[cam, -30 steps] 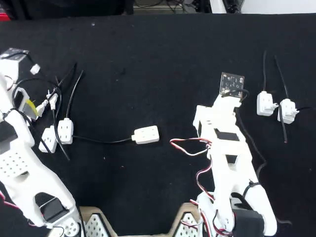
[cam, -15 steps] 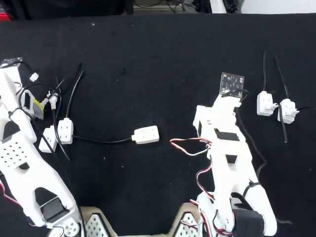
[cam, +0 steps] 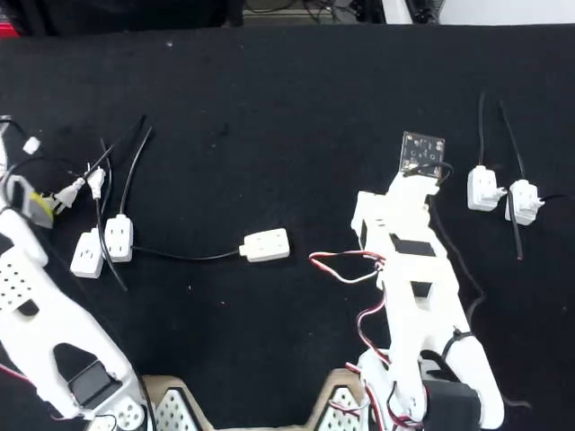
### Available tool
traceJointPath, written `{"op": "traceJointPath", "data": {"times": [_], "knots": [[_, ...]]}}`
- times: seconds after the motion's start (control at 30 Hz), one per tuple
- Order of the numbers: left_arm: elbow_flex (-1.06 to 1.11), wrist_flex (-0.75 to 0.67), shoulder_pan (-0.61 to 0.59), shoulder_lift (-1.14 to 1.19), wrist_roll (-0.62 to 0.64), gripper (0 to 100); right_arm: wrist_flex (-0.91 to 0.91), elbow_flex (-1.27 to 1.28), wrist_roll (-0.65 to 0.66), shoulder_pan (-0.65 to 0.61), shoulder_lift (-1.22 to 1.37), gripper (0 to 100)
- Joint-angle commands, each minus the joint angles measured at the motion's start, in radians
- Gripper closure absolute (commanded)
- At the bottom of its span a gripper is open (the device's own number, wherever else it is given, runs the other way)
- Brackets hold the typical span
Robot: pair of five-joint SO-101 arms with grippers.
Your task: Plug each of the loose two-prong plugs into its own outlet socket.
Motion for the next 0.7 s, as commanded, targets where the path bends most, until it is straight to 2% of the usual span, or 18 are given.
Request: {"op": "traceJointPath", "data": {"times": [0.0,0.1,0.27,0.57,0.67], "knots": [[-0.068,0.0,-0.041,-0.015,-0.052,78,-0.025,-0.05,-0.009,-0.008,-0.022,75.8],[-0.068,-0.014,-0.047,-0.015,-0.06,78,-0.025,-0.05,-0.009,-0.008,-0.022,75.8],[-0.068,-0.107,-0.056,-0.015,0.005,78,-0.025,-0.05,-0.009,-0.008,-0.022,75.8],[-0.068,-0.123,0.071,-0.014,0.002,78,-0.025,-0.05,-0.009,-0.008,-0.022,75.8],[-0.061,-0.176,0.105,0.002,0.002,78,-0.025,-0.05,-0.009,-0.008,-0.022,75.8]]}}
